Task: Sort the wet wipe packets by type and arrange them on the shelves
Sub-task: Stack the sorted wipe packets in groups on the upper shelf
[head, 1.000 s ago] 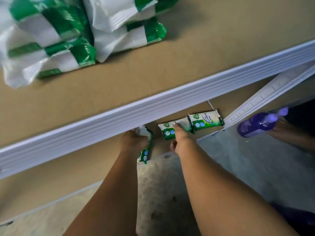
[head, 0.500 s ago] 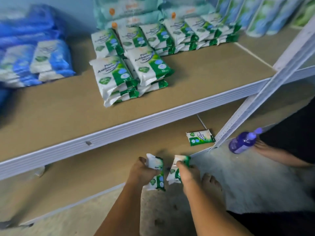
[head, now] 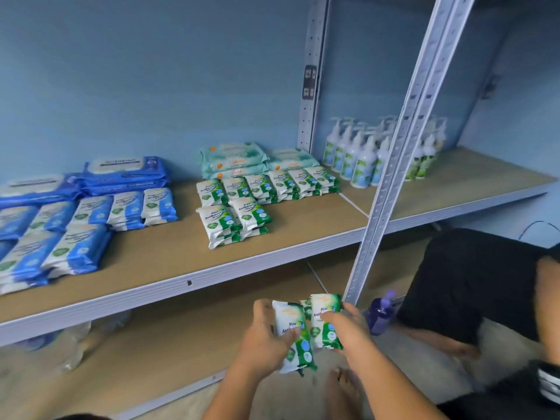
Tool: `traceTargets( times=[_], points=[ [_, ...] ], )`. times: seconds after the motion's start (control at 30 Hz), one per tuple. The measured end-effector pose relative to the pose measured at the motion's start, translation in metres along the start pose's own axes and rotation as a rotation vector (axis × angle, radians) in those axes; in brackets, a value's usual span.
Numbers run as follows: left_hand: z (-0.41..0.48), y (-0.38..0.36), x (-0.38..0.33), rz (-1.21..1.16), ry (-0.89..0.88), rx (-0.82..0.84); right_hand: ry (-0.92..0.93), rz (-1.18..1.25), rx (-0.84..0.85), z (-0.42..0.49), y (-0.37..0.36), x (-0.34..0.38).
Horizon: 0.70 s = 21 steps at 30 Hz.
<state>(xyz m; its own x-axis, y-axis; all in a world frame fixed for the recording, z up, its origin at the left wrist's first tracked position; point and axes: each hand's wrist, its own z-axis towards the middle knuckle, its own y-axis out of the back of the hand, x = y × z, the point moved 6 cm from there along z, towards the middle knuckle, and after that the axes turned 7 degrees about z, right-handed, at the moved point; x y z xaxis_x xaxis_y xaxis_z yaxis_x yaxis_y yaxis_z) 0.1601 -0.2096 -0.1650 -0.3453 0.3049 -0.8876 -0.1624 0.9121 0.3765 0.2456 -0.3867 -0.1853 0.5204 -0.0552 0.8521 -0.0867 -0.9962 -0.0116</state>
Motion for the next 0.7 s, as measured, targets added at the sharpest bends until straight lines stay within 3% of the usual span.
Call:
traceTargets(
  times=[0.4, 0.57, 0.7],
  points=[
    [-0.017, 0.045, -0.123, 0.194, -0.328, -0.096, 0.274, 0.020, 0.146, -0.045, -0.009, 0.153],
    [0.020, 0.061, -0.158, 0.277, -0.381, -0.153, 0.322, 0.090, 0.235, -0.026, -0.026, 0.194],
    [0.049, 0.070, -0.166, 0.179, -0.367, -0.242, 0.291, 0.137, 0.242, -0.005, -0.038, 0.205]
  ],
)
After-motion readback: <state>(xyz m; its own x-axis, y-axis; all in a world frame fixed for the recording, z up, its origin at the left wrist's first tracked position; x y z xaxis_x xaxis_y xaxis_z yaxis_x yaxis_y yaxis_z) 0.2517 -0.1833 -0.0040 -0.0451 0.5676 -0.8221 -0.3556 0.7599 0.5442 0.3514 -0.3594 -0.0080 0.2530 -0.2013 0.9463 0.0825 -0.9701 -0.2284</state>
